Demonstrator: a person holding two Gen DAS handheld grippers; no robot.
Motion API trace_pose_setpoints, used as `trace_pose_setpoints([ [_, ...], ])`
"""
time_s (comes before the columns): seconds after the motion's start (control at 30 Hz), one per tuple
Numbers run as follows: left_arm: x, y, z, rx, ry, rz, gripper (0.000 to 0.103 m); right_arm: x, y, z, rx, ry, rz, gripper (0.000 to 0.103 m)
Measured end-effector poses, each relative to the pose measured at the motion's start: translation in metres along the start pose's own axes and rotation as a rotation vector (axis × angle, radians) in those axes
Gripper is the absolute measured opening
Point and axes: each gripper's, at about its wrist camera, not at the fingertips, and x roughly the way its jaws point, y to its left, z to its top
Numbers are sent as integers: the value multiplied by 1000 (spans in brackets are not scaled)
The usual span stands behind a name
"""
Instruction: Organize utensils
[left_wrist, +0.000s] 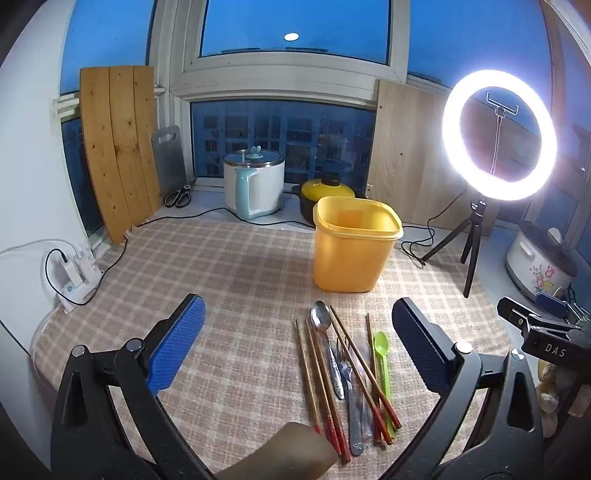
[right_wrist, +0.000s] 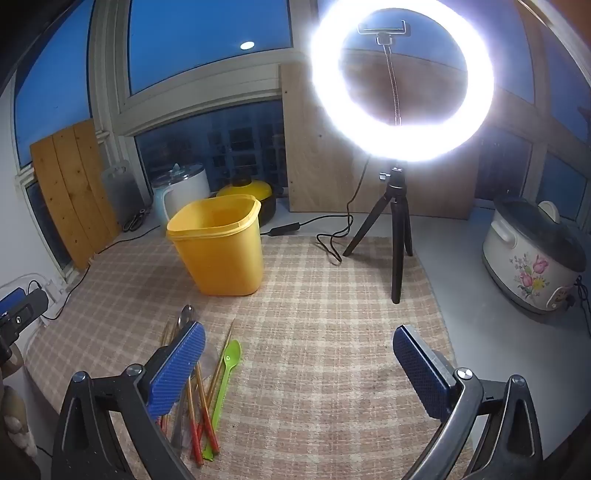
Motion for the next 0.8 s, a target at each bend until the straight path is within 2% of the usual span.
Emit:
trace_pose_setpoints([
  [0.17,5,-2,1,13,6,8,103,2,1,0,3,7,7,103],
  [0.23,-4,0,-2,1,-22,-2,103,2,1,0,5,9,11,103],
  [0.8,-6,2,1,-3,-18,-3,103,4,0,-5,6,20,-9,103],
])
